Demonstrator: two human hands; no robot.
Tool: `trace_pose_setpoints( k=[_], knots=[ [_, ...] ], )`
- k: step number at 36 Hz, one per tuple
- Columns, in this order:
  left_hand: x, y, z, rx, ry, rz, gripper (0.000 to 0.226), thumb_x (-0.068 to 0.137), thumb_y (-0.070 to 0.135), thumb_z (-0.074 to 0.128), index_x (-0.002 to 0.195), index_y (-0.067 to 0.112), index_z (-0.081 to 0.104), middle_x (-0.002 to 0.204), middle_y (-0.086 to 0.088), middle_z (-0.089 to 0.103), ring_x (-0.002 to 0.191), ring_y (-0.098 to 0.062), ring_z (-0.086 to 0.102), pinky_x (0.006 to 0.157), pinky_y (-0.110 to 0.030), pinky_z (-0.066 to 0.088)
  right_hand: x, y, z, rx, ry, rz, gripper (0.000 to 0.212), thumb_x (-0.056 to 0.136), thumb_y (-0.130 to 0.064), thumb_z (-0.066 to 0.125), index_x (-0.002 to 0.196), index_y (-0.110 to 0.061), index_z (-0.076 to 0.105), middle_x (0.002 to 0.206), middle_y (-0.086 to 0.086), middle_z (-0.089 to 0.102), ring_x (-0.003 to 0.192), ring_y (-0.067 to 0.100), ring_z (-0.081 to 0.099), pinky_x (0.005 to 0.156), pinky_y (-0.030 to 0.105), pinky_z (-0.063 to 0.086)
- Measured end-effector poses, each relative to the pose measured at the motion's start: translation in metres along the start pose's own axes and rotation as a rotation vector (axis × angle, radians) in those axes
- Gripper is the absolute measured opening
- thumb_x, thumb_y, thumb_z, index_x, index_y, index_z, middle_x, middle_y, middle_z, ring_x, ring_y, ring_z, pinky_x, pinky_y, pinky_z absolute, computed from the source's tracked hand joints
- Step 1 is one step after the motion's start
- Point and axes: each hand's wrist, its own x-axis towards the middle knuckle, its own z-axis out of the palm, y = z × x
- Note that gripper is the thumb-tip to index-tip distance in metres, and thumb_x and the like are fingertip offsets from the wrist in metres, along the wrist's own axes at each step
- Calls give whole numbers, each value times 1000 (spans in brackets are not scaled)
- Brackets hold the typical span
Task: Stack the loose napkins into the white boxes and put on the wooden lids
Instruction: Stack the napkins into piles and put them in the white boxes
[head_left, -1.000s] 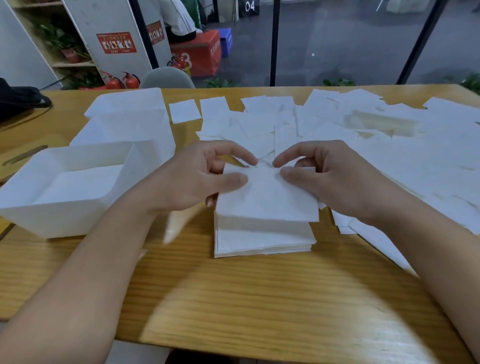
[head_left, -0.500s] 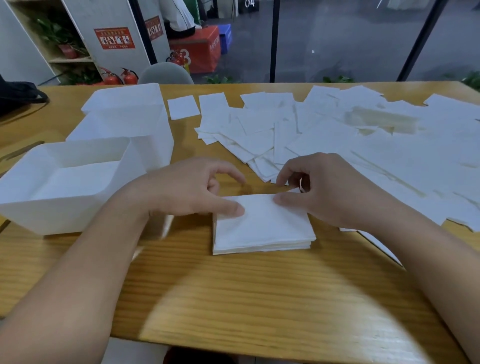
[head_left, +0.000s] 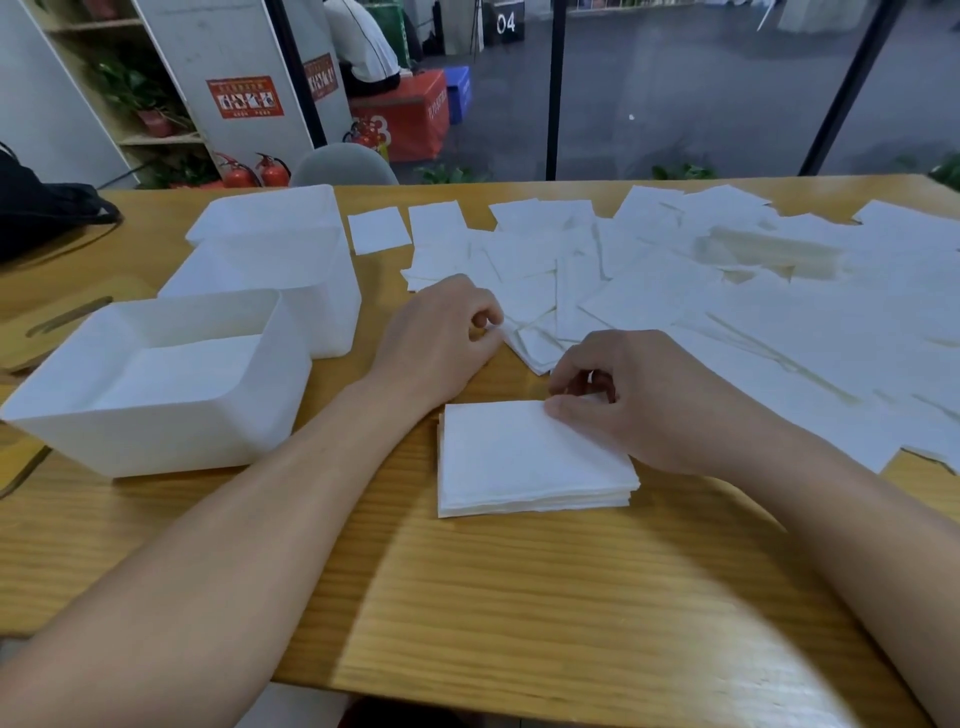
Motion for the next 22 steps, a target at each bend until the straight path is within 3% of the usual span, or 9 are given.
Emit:
trace_pose_setpoints(
  k=[8, 13, 19, 22],
  knots=[
    [-1, -4, 1, 49, 0, 1, 15, 107, 27, 62, 98, 27, 74, 98, 10, 62, 88, -12, 59, 76, -41, 55, 1, -1, 0, -15, 7, -4, 9, 95, -45, 76, 97, -36, 76, 95, -18, 67, 89, 0, 61, 77, 29, 54],
    [-9, 1, -14, -3, 25, 13, 11, 107, 25, 64, 99, 27, 72, 97, 13, 60, 86, -8, 57, 77, -36, 54, 3, 2, 0, 30, 62, 25, 28, 95, -44, 77, 122, -37, 71, 99, -18, 69, 85, 2, 63, 74, 23, 53],
    [-46, 20, -48, -435, -168, 87, 11, 104, 22, 74, 97, 30, 76, 101, 10, 72, 97, -18, 67, 79, -31, 53, 4, 6, -6, 95, 169, 18, 71, 92, -38, 83, 153, -46, 46, 95, -14, 67, 78, 9, 62, 71, 25, 53],
    [-53, 28, -51, -546, -205, 120, 8, 101, 18, 77, 97, 24, 78, 101, 4, 75, 96, -25, 68, 78, -44, 55, 2, 4, -6, 109, 175, 5, 61, 94, -35, 82, 148, -45, 55, 81, -9, 71, 72, 9, 64, 66, 19, 50]
  ],
)
